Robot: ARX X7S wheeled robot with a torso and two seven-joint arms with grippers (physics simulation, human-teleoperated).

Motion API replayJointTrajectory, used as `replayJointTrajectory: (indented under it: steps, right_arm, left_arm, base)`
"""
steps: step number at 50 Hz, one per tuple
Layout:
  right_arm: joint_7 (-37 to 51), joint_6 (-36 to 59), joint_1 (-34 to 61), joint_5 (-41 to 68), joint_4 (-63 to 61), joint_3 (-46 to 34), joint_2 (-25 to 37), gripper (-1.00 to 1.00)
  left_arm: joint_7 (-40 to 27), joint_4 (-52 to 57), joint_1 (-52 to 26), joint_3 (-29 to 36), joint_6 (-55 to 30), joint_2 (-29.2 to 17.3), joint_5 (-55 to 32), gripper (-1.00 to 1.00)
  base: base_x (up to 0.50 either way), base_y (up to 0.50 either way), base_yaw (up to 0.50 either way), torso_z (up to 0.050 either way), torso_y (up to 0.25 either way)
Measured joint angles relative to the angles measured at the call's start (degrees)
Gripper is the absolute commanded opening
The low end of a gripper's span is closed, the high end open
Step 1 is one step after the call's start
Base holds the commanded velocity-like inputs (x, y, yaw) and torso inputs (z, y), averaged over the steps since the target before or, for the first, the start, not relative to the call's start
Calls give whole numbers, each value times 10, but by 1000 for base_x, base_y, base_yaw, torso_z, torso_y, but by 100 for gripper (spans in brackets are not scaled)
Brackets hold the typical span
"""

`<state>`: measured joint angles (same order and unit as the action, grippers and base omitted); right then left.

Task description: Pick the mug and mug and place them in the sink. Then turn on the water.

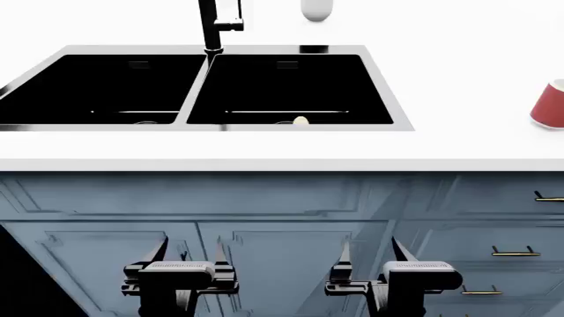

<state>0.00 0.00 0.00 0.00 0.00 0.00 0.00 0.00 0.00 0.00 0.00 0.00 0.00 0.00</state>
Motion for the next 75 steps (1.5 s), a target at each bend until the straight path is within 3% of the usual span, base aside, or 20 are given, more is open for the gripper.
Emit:
replayJointTrajectory:
  steps: [14, 67, 75]
  right_arm:
    - [4, 4, 23, 27, 23, -6, 24, 100]
    - [40, 8, 27, 70, 28, -45, 62, 100]
    - [45, 18, 27, 77, 20, -48, 68, 100]
  left_arm:
    - [-36, -19, -22, 36, -2, -9, -10, 100]
    - [-97, -24, -29, 101, 5, -58, -63, 100]
    - [-101, -15, -30, 107, -2, -62, -70, 100]
  base:
    - [0, -40, 0, 0, 0]
    - [0, -476, 0, 0, 0]
    - [0, 0, 0, 0, 0]
